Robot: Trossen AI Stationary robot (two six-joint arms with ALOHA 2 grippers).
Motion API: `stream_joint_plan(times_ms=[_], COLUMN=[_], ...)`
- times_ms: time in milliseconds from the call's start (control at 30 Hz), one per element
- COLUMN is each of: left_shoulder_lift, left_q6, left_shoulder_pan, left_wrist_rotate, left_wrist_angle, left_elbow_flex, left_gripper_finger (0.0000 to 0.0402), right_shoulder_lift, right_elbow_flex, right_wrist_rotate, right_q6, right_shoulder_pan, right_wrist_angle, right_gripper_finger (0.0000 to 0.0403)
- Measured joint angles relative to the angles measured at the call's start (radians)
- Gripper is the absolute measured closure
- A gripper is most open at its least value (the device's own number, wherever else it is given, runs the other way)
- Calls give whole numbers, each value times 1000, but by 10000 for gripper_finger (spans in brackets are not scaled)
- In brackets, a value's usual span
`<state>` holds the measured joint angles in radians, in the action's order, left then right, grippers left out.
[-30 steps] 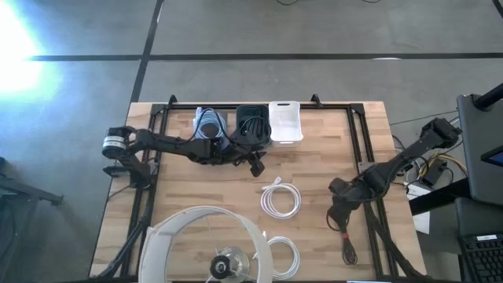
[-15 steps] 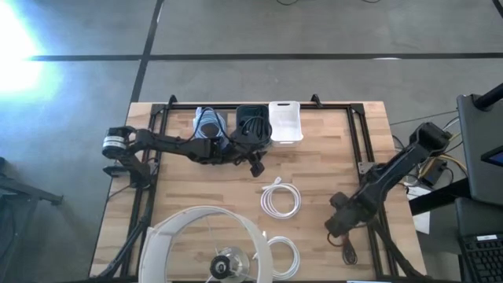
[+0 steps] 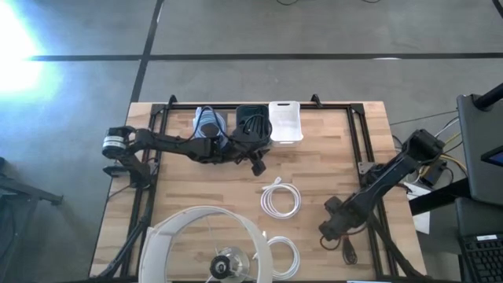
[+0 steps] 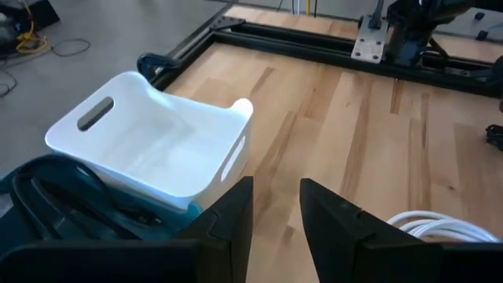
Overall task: Sort HDMI cables
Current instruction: Put the black HDMI cable into the blue bin
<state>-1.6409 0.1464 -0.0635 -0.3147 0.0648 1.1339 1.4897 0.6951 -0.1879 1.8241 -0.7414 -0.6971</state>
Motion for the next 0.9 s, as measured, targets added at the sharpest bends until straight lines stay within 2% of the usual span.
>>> stream_joint_plan(times_ms=[200, 367, 533, 667, 767, 900], left_shoulder_lift=[0, 0, 0, 0, 0, -1], left_q6=[-28, -41, -42, -42, -42, -36], left_shoulder_pan=[0, 0, 0, 0, 0, 2], left_wrist_rotate=[0, 0, 1, 2, 3, 12], left_wrist_angle=[39, 40, 39, 38, 30, 29], left_elbow_flex=[2, 6, 6, 6, 6, 6], left_gripper_finger=[291, 291, 291, 291, 291, 291], right_shoulder_lift=[27, 21, 8, 6, -1, -35], right_elbow_flex=[2, 0, 5, 24, 49, 82], right_wrist_rotate=[-2, 13, 35, 58, 128, 287], right_q6=[-24, -7, -98, -200, -257, -384], right_shoulder_pan=[3, 16, 22, 22, 23, 33], right_wrist_angle=[-2, 2, 14, 11, -4, -3], right_gripper_finger=[295, 328, 382, 383, 383, 383])
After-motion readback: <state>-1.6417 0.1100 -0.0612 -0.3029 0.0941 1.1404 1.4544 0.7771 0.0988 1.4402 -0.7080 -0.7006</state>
